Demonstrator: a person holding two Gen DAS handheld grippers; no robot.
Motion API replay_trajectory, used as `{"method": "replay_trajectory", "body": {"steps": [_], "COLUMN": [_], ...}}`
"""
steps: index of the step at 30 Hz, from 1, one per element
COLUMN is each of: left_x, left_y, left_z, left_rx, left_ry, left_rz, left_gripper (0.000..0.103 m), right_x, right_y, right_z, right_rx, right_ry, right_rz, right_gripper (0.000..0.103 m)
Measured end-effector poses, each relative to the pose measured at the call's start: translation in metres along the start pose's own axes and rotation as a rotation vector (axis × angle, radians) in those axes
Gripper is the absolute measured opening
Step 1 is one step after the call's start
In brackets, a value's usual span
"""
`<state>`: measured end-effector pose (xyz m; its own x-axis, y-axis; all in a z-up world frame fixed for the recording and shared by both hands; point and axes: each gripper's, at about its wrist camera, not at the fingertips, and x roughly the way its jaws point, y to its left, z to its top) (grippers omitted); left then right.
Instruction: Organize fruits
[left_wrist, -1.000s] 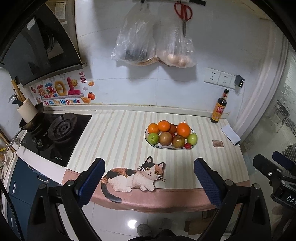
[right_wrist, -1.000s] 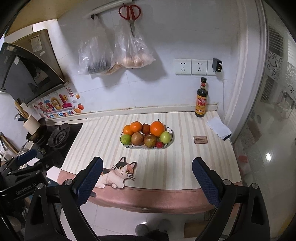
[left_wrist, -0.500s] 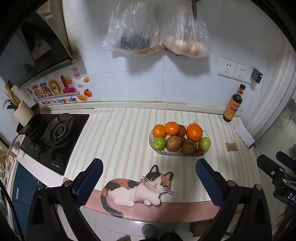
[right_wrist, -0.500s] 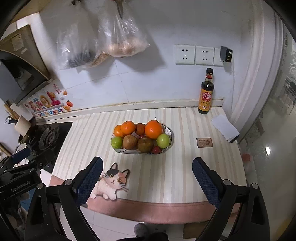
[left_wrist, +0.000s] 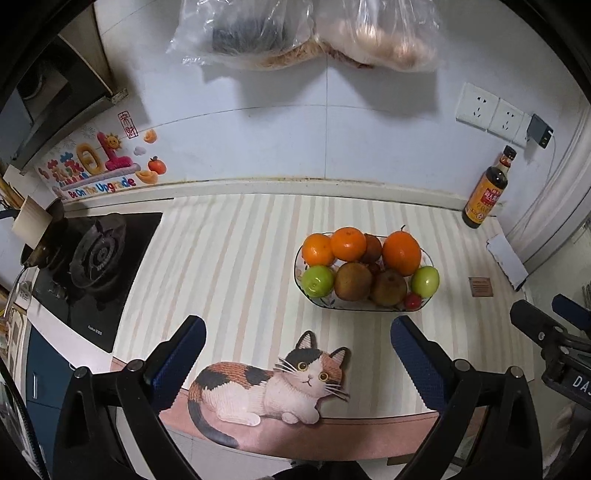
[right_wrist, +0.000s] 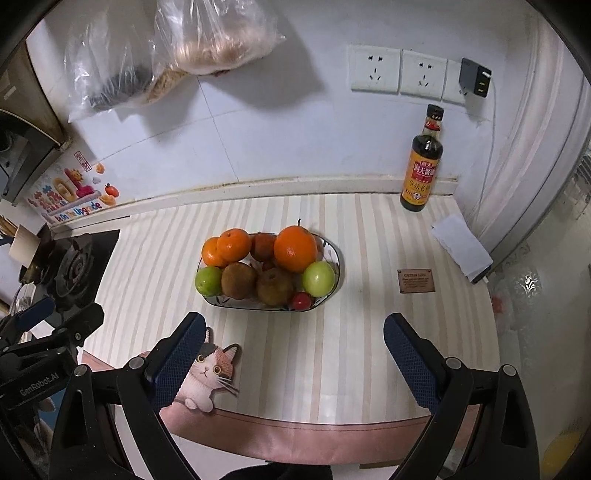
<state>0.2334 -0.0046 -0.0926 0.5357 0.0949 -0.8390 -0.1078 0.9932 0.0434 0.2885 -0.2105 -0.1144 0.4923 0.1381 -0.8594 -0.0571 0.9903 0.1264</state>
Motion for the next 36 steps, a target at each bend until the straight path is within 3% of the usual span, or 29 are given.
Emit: {"method": "replay_trajectory", "body": {"steps": [36], "left_x": [0.014], "left_y": [-0.005], "left_z": [0.006], "left_rx": [0.012], "left_ry": [0.028], "left_rz": [-0.014], "left_gripper": [0.103], "right_x": [0.013], "right_y": [0.002], "right_z": [0.0], "right_rx": [-0.001], "right_ry": [0.036], "right_rz": [0.001], "right_gripper": [0.099]}}
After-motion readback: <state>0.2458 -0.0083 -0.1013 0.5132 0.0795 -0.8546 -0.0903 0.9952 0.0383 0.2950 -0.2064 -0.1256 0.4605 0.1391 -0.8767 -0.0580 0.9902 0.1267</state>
